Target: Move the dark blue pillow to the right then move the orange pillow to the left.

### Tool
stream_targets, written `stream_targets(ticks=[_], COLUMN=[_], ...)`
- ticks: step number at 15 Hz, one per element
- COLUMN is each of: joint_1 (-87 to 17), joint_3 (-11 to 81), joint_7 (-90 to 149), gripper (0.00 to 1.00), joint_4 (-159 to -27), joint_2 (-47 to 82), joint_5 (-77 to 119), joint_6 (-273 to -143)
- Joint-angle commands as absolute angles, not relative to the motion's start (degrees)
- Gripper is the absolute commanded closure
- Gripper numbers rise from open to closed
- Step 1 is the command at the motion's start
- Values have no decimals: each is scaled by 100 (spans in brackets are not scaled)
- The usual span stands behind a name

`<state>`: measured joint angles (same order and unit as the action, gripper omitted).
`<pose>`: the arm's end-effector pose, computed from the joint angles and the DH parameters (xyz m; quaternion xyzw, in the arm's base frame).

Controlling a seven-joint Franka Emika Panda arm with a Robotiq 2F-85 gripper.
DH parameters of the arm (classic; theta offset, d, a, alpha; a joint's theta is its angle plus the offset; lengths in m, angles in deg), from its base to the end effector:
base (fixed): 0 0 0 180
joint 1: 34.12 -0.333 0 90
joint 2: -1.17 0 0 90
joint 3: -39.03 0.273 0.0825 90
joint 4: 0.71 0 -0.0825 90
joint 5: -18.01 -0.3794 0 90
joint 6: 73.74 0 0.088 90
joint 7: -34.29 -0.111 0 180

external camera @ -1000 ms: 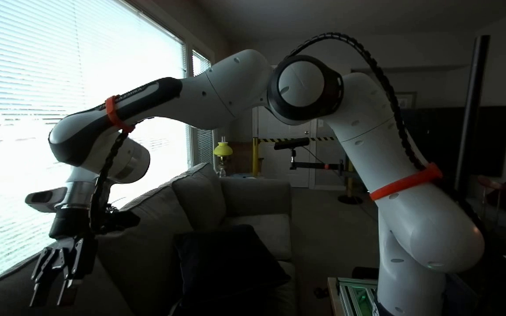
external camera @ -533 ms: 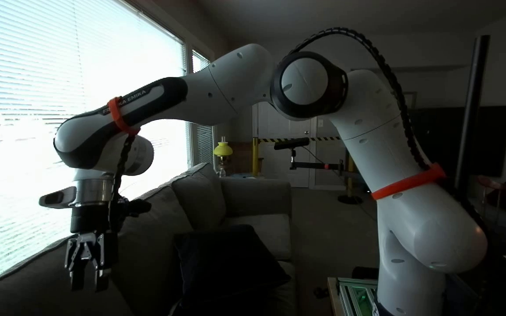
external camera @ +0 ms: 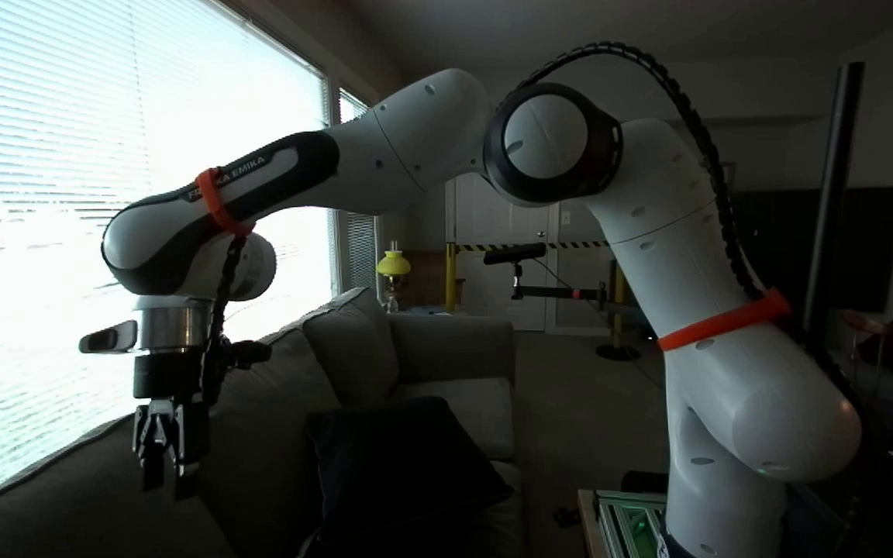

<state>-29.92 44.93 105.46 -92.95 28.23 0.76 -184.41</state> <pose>0.6404 0.0346 0.3072 -0.8299 -0.5294 -0.0301 0.1731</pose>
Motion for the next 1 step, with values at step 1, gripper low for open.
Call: stream_targets(ticks=[1], joint_1=[-2957], joint_3=[4538], joint_7=[10530], gripper=[0], joint_4=[-9285], joint_2=[2829], joint_5=[98], joint_6=[-18433])
